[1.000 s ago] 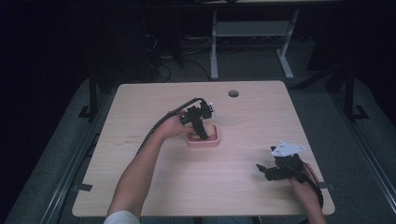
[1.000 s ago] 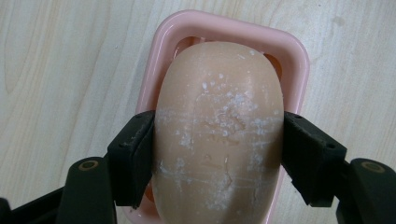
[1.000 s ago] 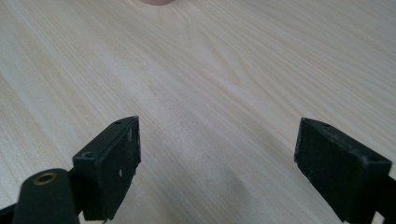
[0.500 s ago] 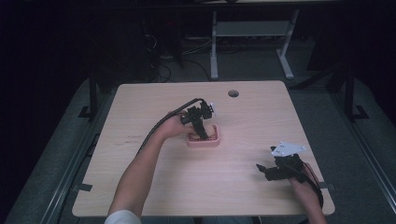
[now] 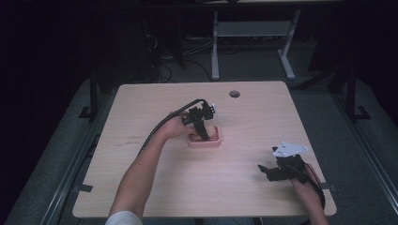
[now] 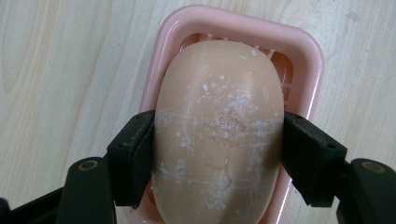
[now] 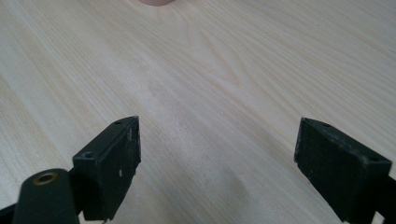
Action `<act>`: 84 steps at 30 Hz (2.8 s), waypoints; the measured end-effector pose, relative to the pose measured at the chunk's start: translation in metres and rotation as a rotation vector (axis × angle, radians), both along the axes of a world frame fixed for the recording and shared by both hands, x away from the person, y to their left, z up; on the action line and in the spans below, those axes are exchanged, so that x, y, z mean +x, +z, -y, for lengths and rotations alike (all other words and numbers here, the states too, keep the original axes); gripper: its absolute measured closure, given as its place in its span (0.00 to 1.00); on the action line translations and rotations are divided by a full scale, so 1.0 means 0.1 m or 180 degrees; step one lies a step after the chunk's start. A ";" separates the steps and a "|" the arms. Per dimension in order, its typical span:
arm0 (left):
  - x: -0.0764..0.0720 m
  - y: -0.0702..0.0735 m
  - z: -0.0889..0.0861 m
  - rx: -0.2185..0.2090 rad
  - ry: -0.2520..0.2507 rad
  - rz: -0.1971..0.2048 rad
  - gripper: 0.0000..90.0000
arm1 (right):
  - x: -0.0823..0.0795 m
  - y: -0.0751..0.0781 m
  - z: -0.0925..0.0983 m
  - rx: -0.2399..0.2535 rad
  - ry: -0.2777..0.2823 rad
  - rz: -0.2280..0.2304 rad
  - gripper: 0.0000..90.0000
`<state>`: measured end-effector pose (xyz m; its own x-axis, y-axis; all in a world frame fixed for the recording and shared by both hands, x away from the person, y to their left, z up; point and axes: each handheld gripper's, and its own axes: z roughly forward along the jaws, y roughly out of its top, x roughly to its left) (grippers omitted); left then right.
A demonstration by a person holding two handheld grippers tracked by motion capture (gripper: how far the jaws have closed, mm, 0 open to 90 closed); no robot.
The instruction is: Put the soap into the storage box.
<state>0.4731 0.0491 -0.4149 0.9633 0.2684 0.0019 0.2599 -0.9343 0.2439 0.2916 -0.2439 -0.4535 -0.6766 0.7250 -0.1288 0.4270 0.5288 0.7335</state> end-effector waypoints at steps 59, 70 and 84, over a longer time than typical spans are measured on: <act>-0.39 0.26 -0.29 -0.0209 0.0002 0.0145 0.29 | 0.02 -0.01 0.01 -0.0065 -0.0049 0.0007 0.15; -0.49 0.29 -0.42 -0.0300 0.0061 0.0157 0.29 | 0.02 -0.02 0.00 -0.0073 -0.0067 0.0006 0.16; -0.62 0.31 -0.60 -0.0378 0.0098 0.0200 0.29 | 0.02 -0.02 0.00 -0.0089 -0.0114 -0.0002 0.15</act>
